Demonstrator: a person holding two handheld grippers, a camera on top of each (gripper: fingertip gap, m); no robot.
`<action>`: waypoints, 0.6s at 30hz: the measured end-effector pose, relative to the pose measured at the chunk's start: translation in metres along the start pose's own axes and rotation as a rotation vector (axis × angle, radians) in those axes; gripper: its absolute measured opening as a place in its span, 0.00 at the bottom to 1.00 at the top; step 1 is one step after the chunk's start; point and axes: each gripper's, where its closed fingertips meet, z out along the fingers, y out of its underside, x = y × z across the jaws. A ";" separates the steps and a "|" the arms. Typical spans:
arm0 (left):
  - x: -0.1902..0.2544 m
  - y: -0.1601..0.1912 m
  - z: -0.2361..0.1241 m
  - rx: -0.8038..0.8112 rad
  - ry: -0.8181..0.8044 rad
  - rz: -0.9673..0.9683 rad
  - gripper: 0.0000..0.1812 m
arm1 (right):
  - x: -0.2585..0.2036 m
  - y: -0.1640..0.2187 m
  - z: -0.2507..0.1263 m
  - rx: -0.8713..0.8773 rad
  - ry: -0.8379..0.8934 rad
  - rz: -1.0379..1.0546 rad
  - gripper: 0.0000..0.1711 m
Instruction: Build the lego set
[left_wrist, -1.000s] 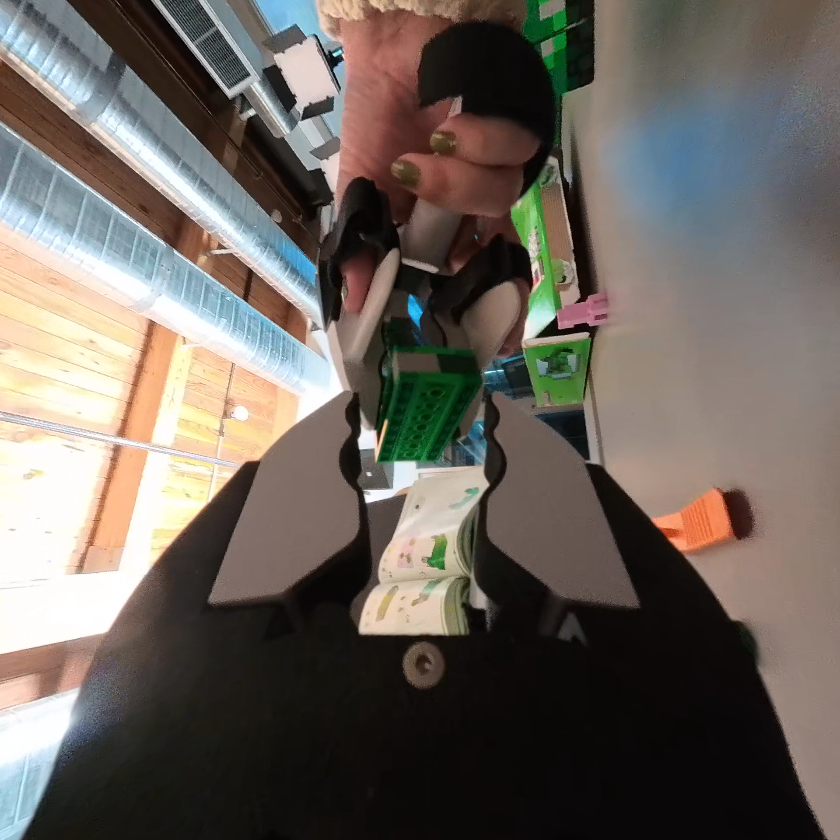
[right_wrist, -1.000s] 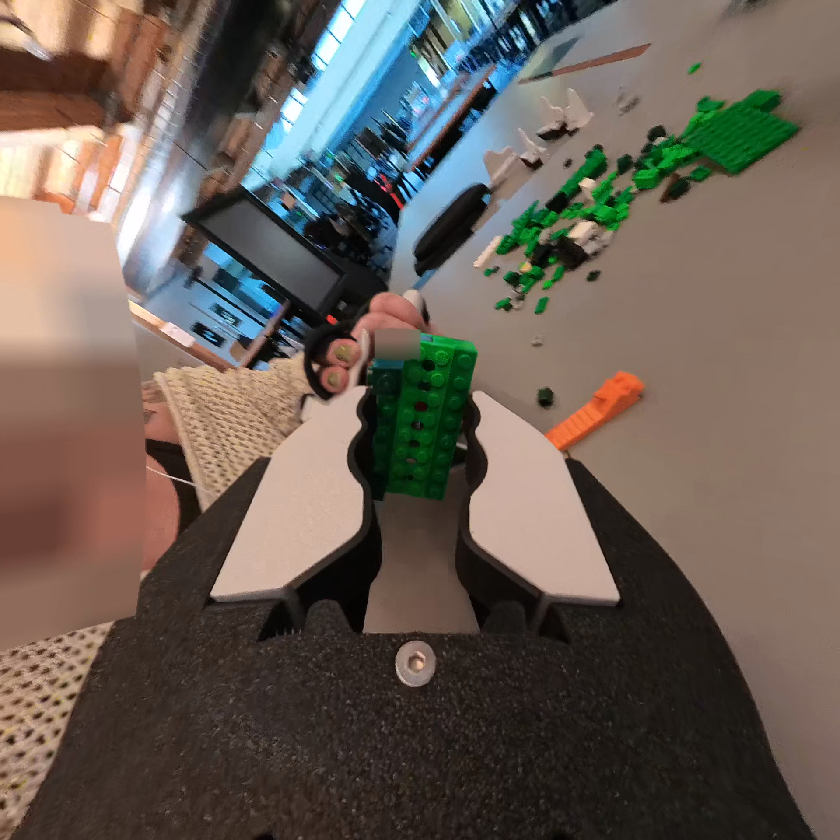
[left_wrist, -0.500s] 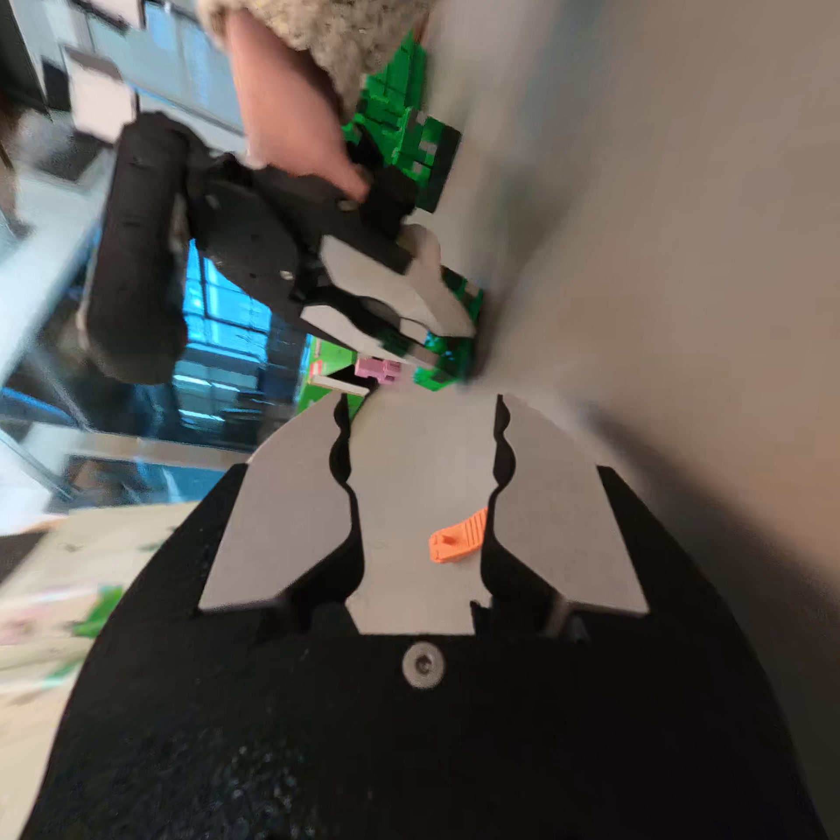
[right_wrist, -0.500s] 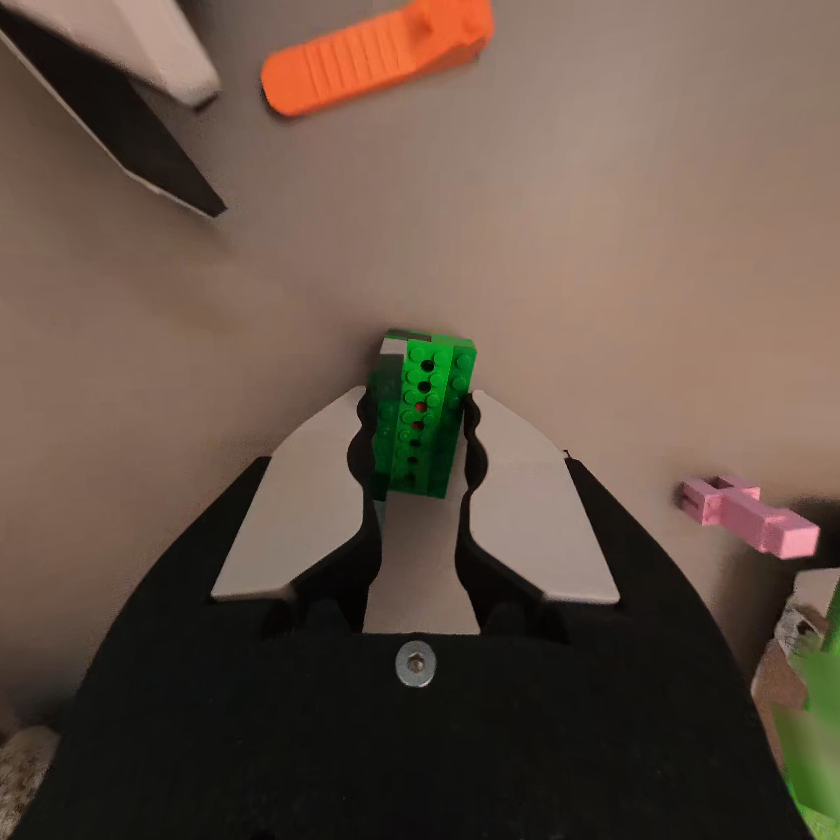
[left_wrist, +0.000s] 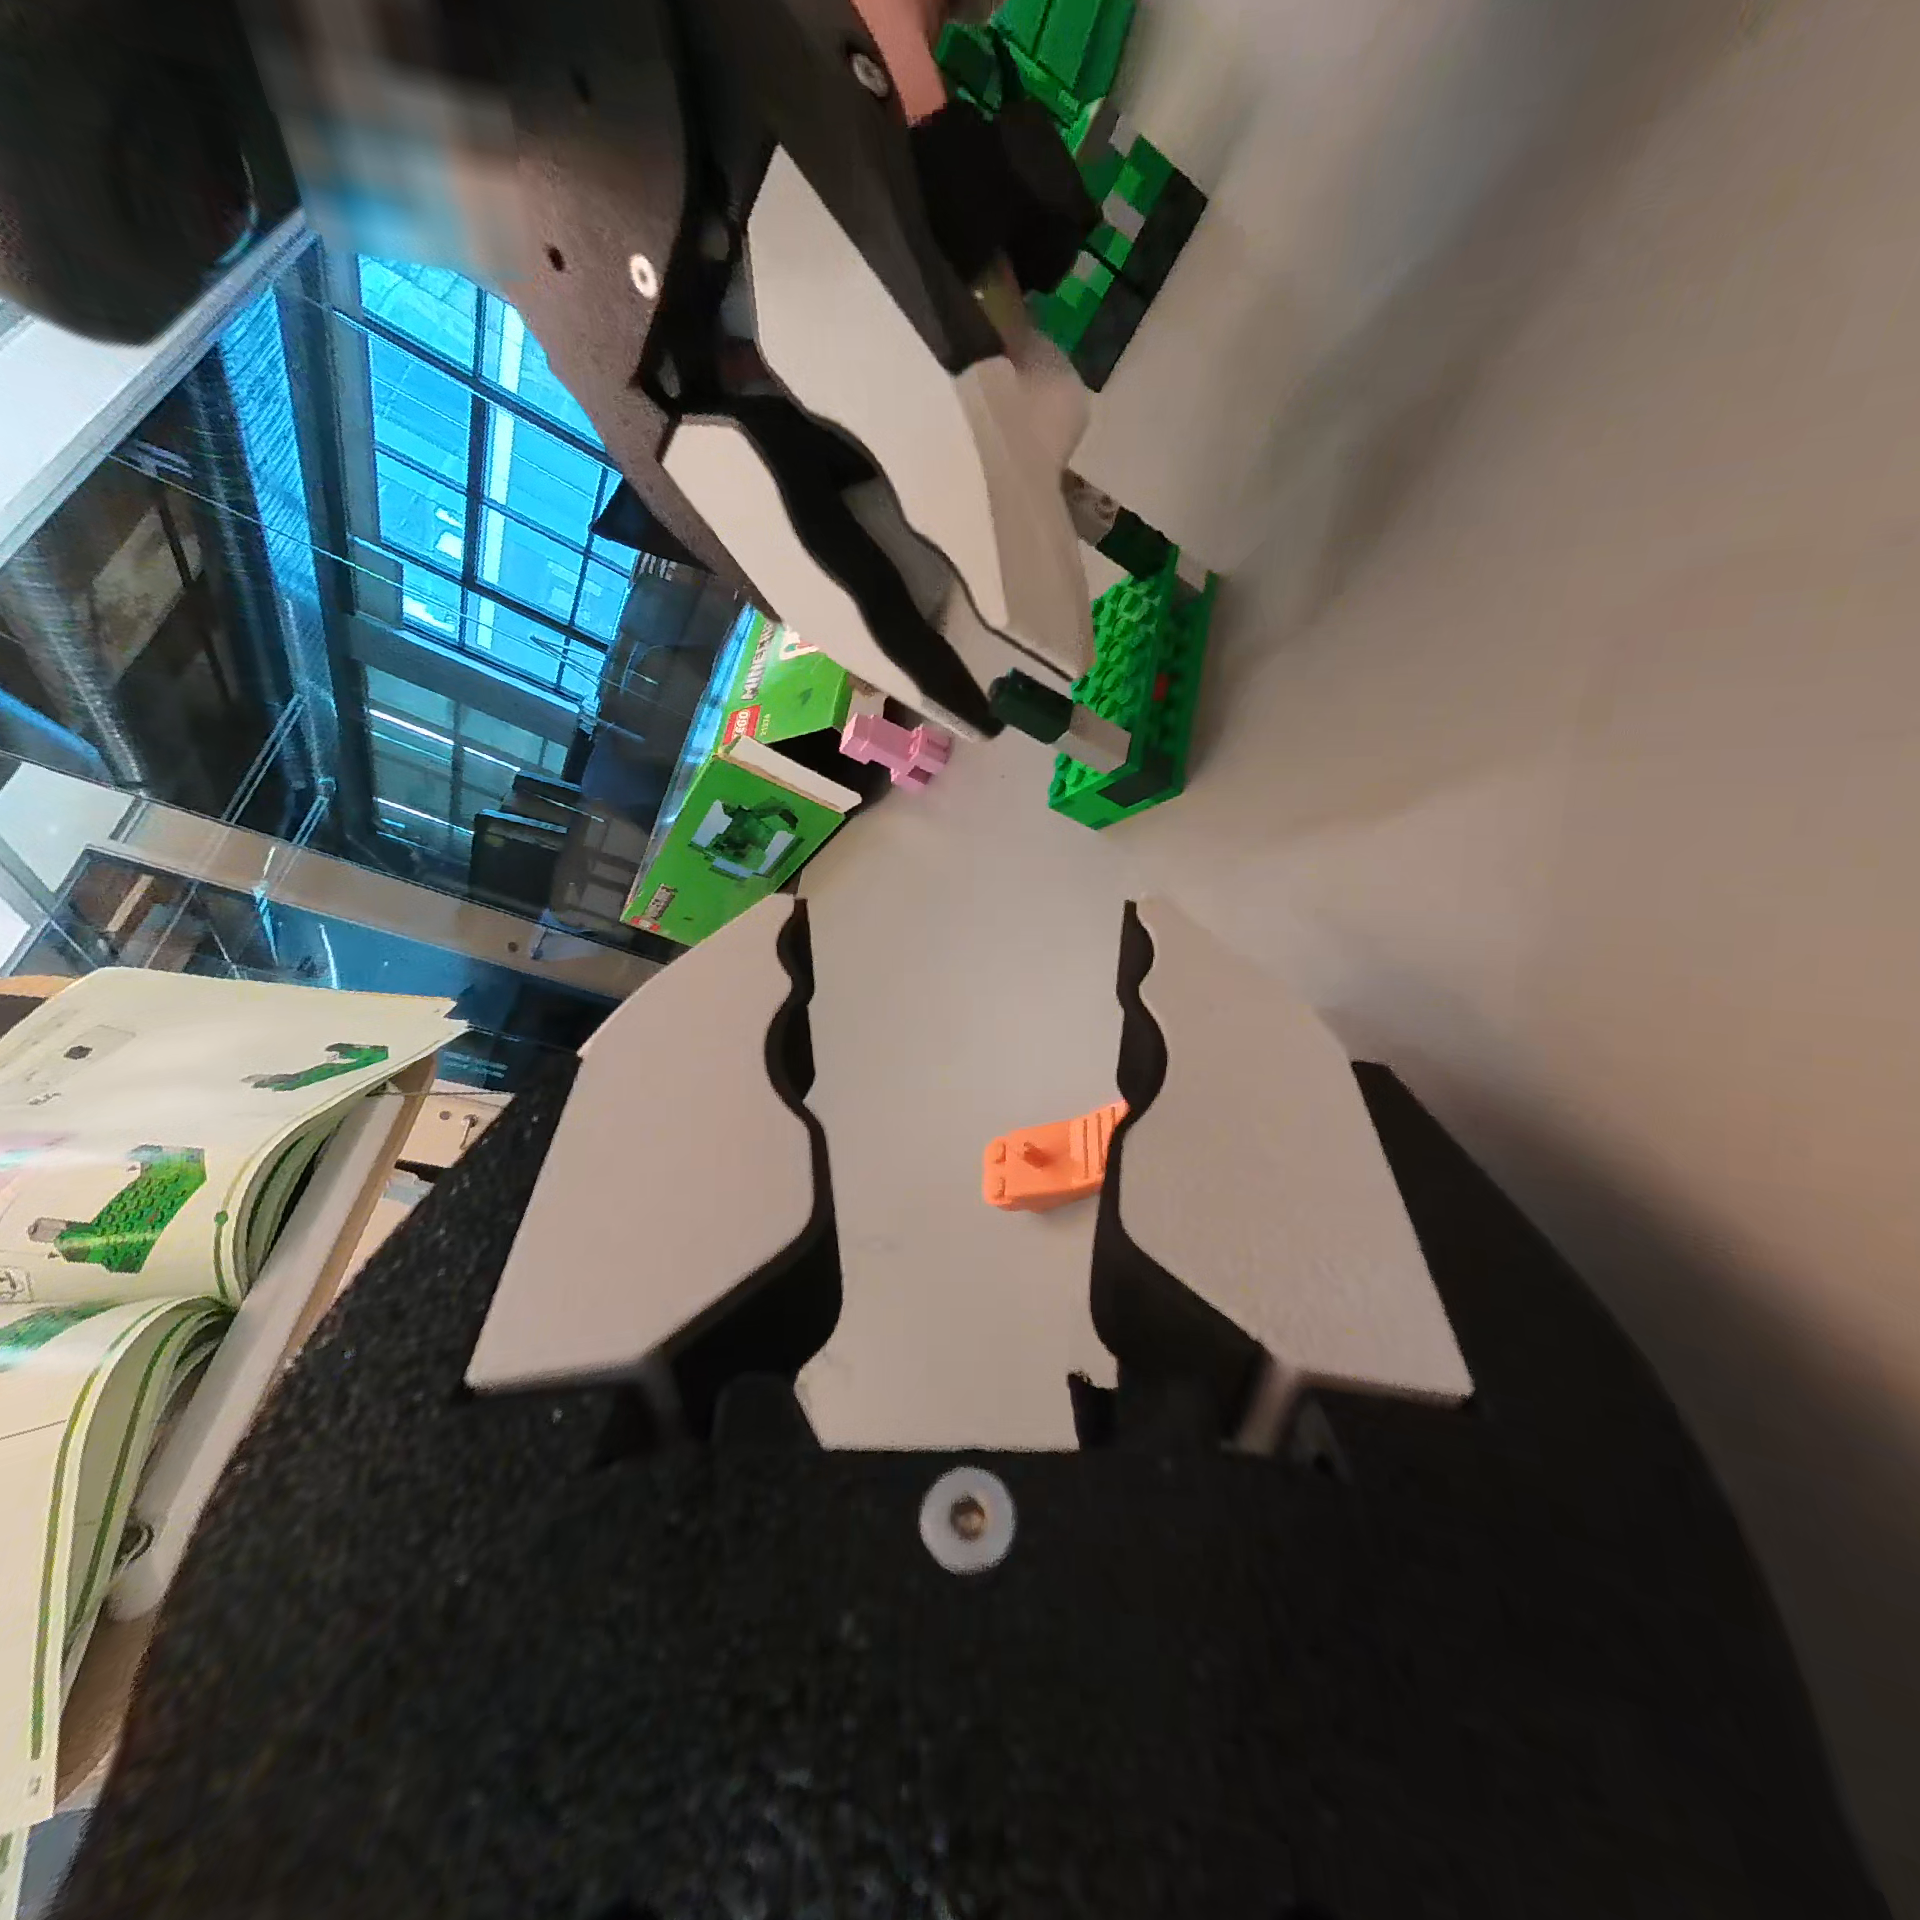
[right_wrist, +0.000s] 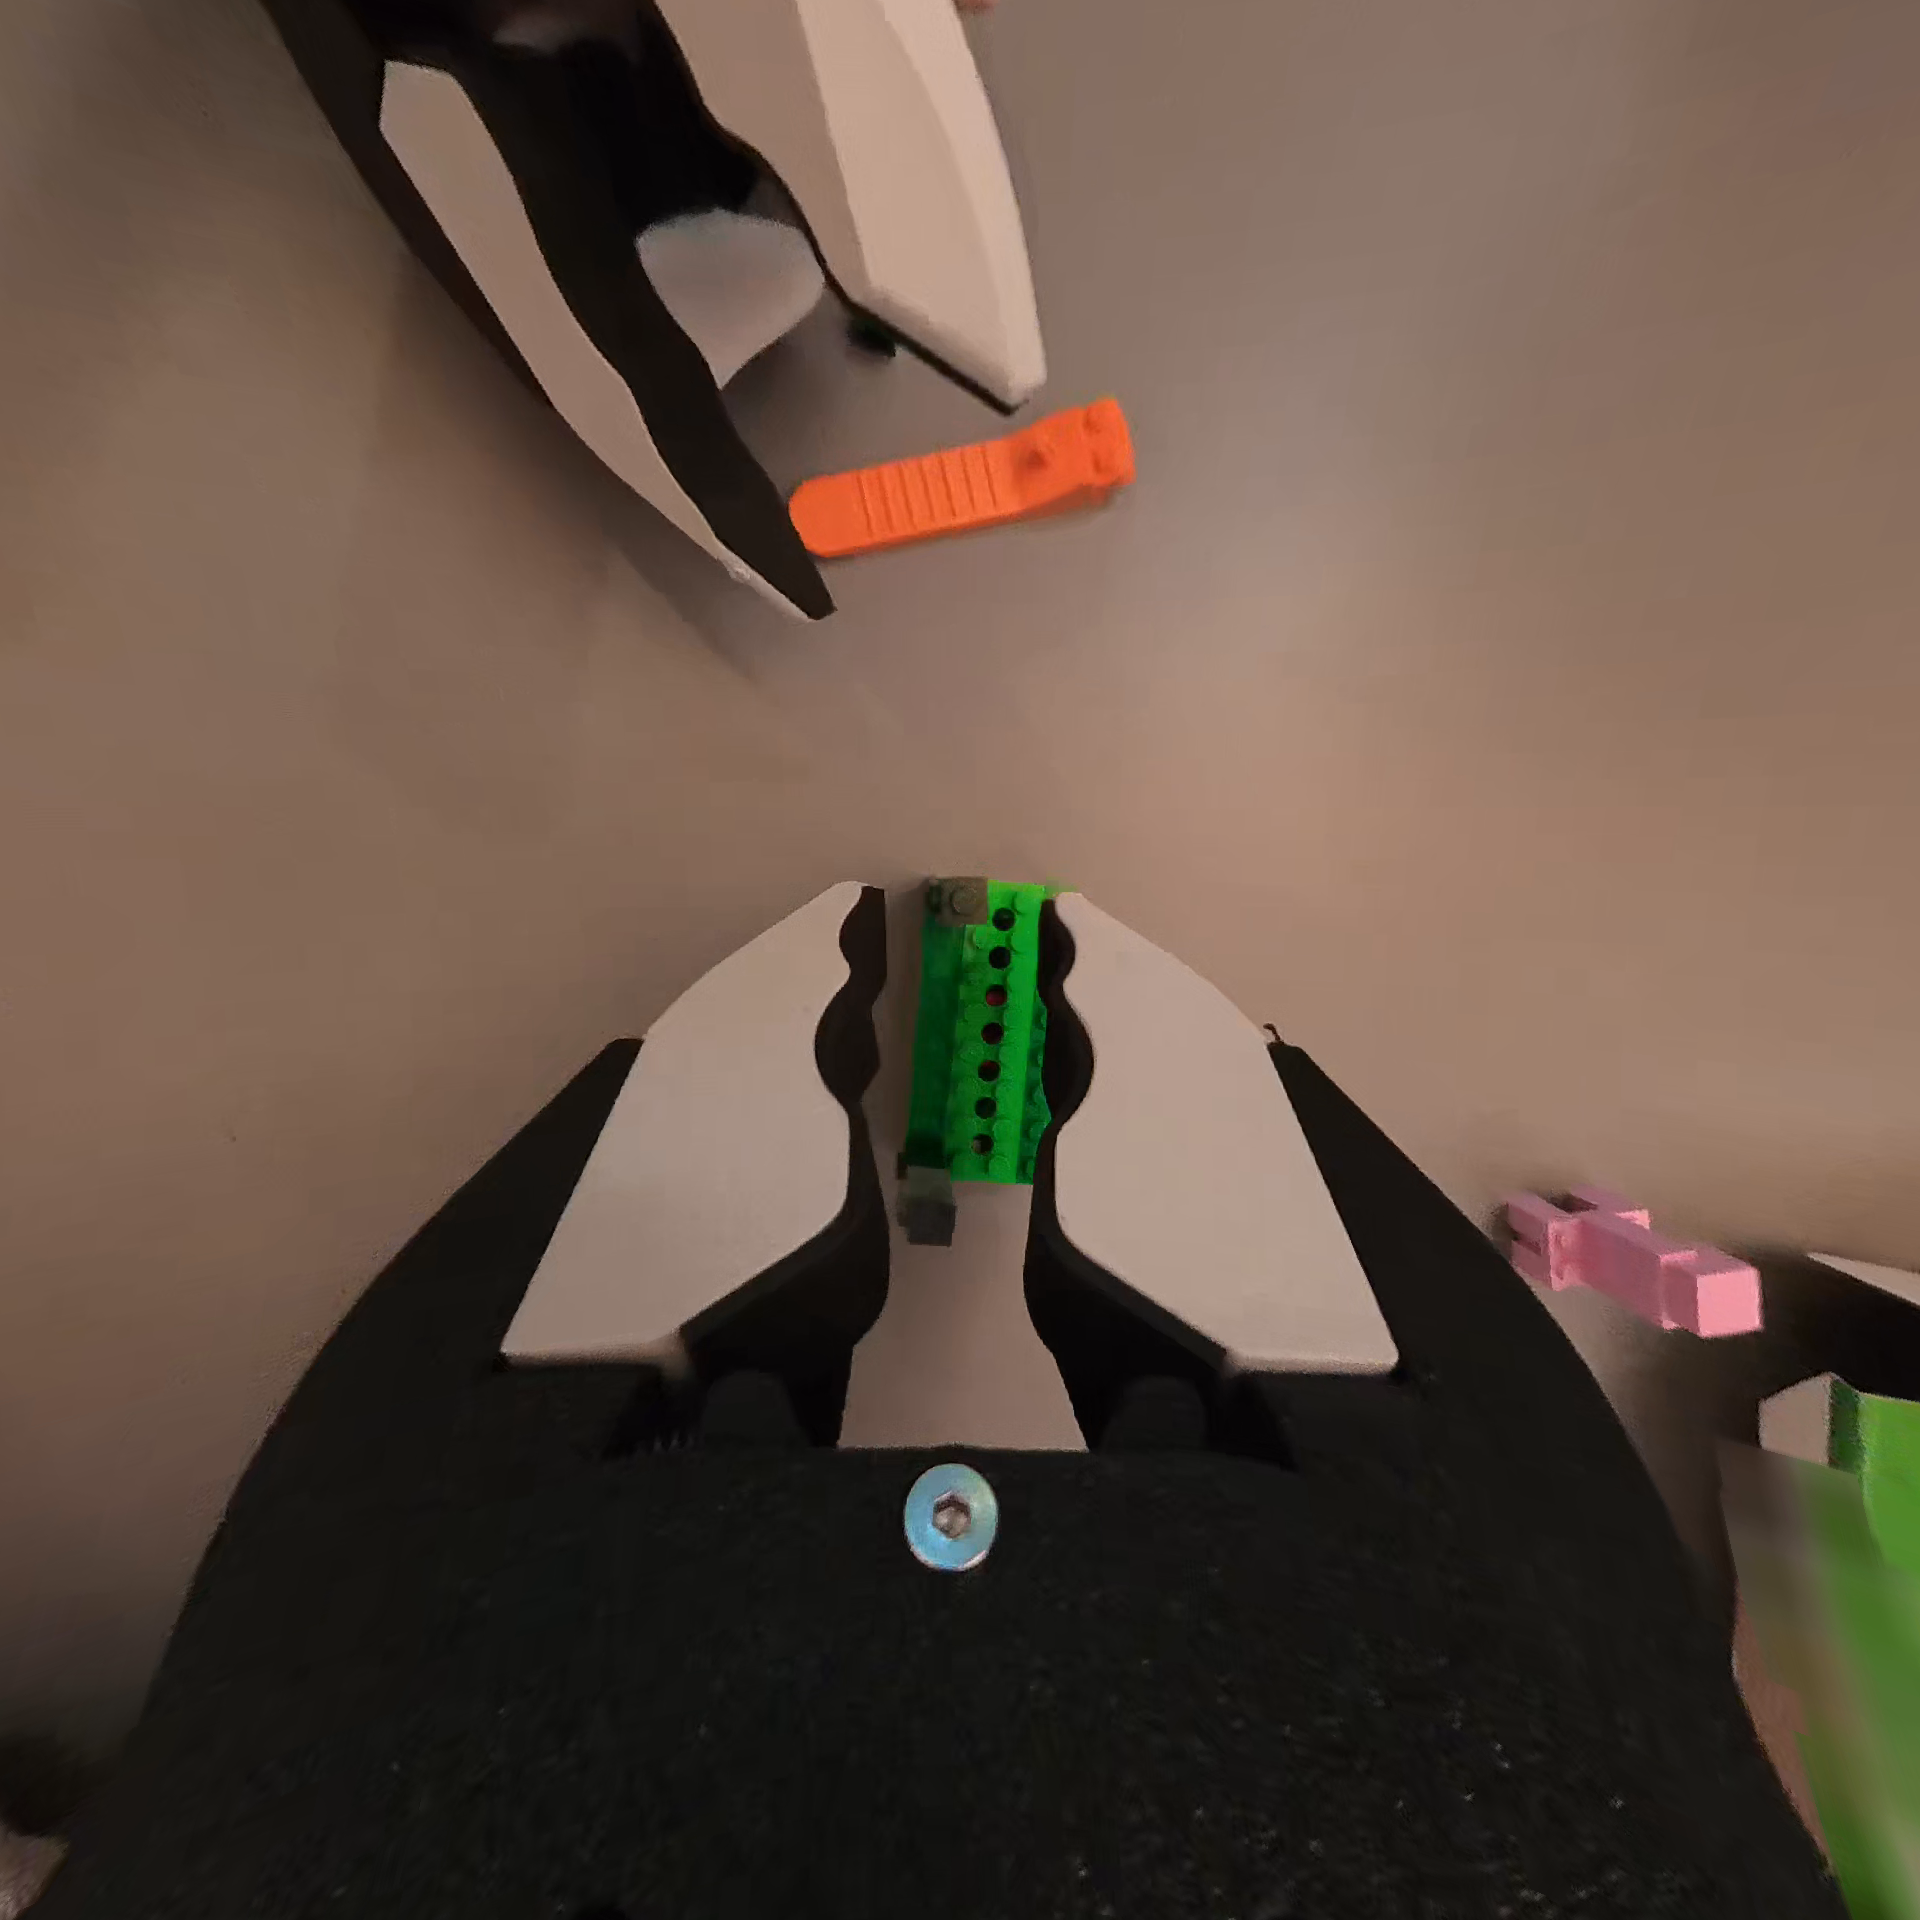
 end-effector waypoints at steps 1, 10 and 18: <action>0.000 0.000 0.000 0.000 -0.003 0.000 0.31 | 0.000 0.001 0.002 -0.016 0.002 -0.003 0.16; 0.001 0.002 0.001 -0.017 0.003 0.009 0.29 | 0.000 0.005 0.013 -0.118 0.008 -0.014 0.06; 0.006 0.000 0.003 -0.021 0.020 0.020 0.28 | -0.002 0.006 0.014 -0.203 -0.021 -0.013 0.06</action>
